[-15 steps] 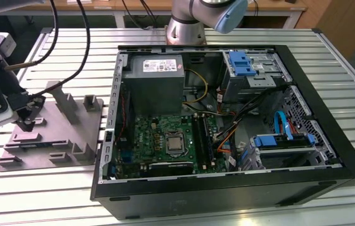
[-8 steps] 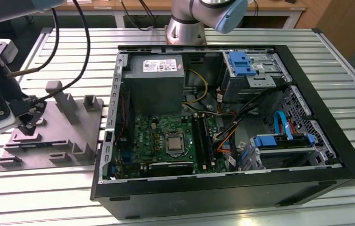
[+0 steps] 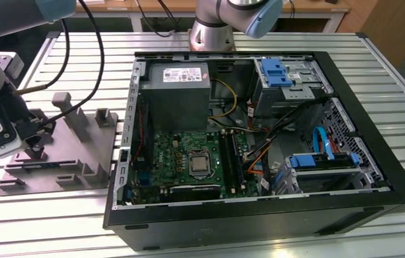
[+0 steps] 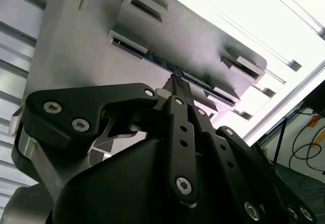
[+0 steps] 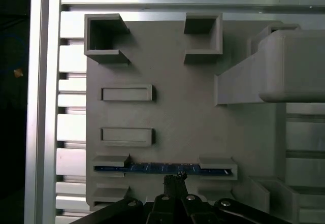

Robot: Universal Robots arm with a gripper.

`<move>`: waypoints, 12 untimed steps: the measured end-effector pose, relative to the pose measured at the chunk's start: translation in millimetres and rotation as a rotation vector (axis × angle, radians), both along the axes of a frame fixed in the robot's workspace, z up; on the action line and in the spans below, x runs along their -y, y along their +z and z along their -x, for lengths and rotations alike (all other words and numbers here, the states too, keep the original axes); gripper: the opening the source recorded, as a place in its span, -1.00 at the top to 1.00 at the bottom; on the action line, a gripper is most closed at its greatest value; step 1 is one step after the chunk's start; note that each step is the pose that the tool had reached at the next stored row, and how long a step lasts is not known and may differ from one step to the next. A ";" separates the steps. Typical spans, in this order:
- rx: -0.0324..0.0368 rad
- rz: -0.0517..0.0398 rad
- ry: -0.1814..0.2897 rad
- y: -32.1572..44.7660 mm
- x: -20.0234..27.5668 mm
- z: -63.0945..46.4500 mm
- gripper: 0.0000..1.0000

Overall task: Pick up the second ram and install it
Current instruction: 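Reach for the second ram, then pick up the second ram and move it above second insertion slot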

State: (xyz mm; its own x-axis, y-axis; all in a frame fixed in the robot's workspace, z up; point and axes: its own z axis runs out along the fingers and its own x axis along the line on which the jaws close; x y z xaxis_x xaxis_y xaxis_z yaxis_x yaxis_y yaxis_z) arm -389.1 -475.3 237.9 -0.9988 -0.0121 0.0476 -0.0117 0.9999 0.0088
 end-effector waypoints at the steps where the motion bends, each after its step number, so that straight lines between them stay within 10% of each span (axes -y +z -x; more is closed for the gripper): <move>1: -0.0001 0.0000 0.000 0.0 0.0 0.0 0.79; 12: 0.0000 0.0000 0.000 -0.4 0.0 0.0 0.79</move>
State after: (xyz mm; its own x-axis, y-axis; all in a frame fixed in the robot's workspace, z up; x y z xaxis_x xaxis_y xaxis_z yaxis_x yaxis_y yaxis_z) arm -389.1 -475.2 237.5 -0.9988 -0.0123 0.0476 -0.0119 0.9999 0.0088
